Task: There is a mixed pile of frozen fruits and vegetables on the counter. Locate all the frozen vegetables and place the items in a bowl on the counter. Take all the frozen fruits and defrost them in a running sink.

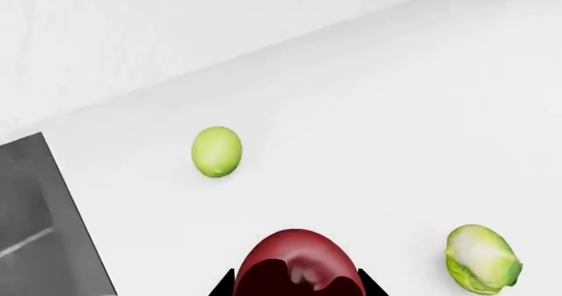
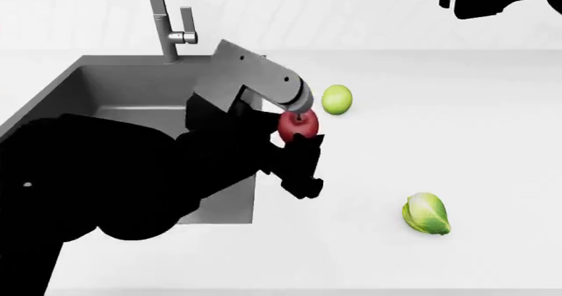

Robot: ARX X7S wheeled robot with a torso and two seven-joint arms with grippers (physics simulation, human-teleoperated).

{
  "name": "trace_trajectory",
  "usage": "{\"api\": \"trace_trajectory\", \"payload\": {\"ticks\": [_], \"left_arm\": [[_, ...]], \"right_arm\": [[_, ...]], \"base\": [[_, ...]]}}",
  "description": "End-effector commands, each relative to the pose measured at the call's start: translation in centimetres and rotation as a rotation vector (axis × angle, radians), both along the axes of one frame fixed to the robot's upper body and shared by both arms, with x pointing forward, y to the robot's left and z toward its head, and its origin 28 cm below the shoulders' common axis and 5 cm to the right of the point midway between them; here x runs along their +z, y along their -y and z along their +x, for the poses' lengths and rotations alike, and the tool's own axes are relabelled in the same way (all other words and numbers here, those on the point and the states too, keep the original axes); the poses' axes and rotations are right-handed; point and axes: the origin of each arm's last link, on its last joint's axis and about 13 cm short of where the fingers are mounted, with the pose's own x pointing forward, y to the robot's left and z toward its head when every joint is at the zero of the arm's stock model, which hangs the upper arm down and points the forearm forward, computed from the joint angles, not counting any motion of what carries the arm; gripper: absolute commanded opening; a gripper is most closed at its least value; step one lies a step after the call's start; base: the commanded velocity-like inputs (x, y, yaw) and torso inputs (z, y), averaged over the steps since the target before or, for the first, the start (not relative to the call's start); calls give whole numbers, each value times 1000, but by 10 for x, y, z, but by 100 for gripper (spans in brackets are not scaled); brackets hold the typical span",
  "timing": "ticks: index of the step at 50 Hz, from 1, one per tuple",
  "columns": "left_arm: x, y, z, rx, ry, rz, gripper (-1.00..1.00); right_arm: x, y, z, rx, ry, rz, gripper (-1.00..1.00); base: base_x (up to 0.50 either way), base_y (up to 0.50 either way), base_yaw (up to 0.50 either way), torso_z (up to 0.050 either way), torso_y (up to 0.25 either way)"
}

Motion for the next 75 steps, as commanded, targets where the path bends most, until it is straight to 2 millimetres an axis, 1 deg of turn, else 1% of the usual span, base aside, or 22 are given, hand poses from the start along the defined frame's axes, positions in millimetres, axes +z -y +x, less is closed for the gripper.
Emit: {"api": "trace_trajectory", "payload": {"ticks": [1,6,10,14,15,17,19,21,26,37,47,59,75], "left_arm": [[44,-32,-22,249,156,-37,-100],[54,-40,-26,323,196,-50,-100],[64,-52,-30,407,238,-85,-100],[73,-64,-33,475,272,-117,-100],[74,-66,-33,489,277,-120,-100],[74,-69,-33,507,283,-122,-100],[76,-71,-33,524,291,-124,-100],[78,-74,-34,537,299,-129,-100],[84,-80,-38,582,328,-135,-100],[86,-94,-44,651,348,-126,-100],[85,-94,-45,663,351,-123,-100],[86,-95,-44,662,353,-120,-100],[89,-94,-45,671,363,-113,-100]], "right_arm": [[-3,-12,8,23,63,-79,-100],[-1,-15,5,51,90,-92,-100],[-2,-17,6,59,143,-81,-100],[-4,-21,8,90,142,-53,-100],[-3,-21,8,106,144,-13,-100],[-3,-22,8,118,151,1,-100],[-2,-23,7,106,202,-18,-100],[-1,-22,8,84,213,23,-100],[0,-22,6,69,280,-12,-100],[-2,-24,7,85,287,-45,-100],[-4,-21,7,86,294,-47,-100],[-4,-22,8,101,295,-83,-100],[-3,-18,6,75,300,-103,-100]], "base": [[0,0,0,0,0],[0,0,0,0,0],[0,0,0,0,0],[0,0,0,0,0],[0,0,0,0,0],[0,0,0,0,0],[0,0,0,0,0],[0,0,0,0,0],[0,0,-1,0,0],[0,71,0,0,0],[0,500,0,0,0],[25,500,0,0,0],[355,402,0,0,1]]}}
